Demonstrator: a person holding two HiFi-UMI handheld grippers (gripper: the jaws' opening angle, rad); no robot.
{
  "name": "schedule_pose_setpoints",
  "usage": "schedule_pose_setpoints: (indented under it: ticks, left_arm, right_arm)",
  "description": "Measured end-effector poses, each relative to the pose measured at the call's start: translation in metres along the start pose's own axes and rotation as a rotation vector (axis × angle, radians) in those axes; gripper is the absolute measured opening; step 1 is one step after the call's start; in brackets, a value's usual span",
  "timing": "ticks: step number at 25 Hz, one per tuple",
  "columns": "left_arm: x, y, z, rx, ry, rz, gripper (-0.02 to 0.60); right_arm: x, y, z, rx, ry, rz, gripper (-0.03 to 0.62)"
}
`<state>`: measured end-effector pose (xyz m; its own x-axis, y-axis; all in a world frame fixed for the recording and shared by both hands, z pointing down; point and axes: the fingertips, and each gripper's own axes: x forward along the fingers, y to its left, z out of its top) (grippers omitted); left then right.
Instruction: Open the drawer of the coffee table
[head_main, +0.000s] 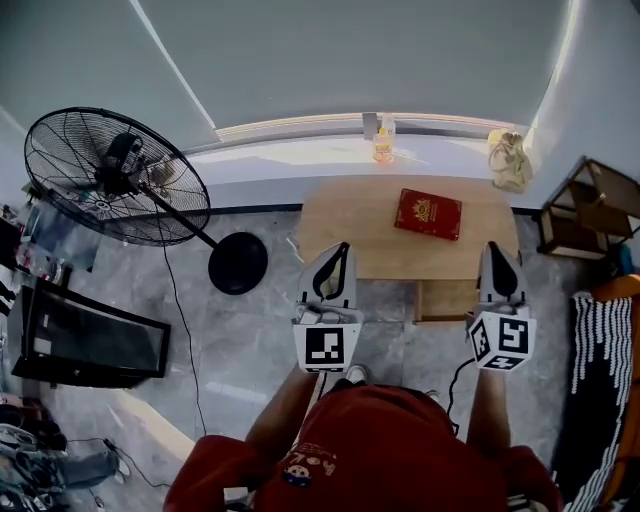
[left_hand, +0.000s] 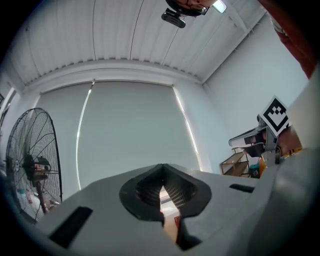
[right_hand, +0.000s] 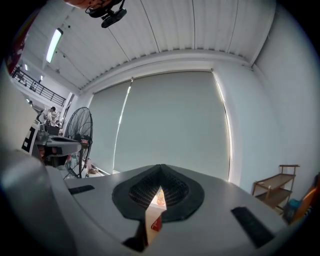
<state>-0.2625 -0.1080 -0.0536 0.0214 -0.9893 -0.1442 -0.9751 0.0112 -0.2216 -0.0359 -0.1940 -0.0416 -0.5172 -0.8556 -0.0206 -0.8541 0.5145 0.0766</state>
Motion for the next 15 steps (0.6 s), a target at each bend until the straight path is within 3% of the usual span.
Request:
schedule_pose_setpoints:
  ticks: [5,15]
  left_arm:
    - [-0.001,0.006,-0.011,-0.038,0.051,0.014,0.008]
    - [0.000,0.002,-0.012,-0.039,0.037,0.018,0.008]
  right_arm:
    - [0.004,0.004,-0.004,-0.013,0.007,-0.001,-0.003]
    - [0.004,0.002,-0.007,-0.039,0.020,-0.001,-0.003]
